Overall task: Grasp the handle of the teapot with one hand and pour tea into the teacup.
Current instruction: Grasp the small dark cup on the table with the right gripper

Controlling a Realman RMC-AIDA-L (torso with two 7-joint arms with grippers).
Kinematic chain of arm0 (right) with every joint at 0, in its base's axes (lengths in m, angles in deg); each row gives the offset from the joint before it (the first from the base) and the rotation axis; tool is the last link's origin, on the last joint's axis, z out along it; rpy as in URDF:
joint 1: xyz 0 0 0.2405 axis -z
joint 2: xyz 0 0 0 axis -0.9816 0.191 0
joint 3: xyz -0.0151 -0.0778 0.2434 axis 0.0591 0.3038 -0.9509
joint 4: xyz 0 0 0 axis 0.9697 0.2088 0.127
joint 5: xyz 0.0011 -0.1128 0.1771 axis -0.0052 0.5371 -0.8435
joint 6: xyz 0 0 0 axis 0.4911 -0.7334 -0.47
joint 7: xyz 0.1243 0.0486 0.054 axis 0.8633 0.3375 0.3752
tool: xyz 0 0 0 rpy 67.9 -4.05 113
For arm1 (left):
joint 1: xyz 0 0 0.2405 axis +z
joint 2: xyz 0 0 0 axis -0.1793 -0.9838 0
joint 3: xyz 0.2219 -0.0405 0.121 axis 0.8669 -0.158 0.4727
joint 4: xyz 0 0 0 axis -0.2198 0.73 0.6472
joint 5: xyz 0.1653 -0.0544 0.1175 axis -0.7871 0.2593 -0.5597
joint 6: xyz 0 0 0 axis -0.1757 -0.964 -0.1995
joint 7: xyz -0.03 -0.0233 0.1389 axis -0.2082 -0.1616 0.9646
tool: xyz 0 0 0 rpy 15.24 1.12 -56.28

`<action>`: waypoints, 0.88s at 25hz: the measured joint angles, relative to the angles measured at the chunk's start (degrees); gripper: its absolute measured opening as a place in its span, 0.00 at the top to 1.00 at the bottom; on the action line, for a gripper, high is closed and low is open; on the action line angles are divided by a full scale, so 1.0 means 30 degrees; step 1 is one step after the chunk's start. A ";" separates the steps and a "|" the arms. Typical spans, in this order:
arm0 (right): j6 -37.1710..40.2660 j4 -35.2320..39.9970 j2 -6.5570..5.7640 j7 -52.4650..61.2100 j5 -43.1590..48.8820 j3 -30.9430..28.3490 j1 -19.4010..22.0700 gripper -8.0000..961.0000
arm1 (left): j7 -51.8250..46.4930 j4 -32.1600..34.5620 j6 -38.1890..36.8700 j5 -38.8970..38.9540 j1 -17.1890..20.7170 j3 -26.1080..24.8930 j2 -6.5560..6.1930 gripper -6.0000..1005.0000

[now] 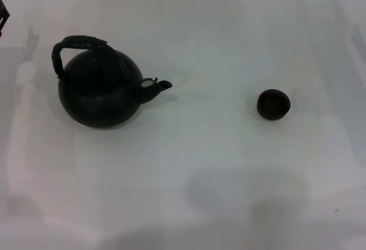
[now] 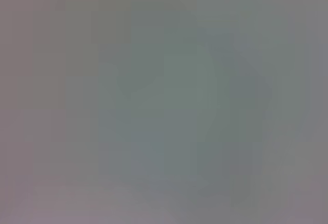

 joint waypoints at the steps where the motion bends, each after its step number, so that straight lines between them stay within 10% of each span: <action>1: -0.0001 0.0045 -0.0001 0.0006 0.0004 0.0004 -0.0007 0.13 | 0.0002 -0.0007 0.0048 0.0015 -0.0011 -0.0009 -0.0001 0.14; 22: 0.0427 -0.0328 0.0000 0.0014 -0.0091 -0.0056 0.0042 0.12 | 0.0036 -0.0010 0.0095 -0.0171 -0.0082 0.0004 -0.0030 0.14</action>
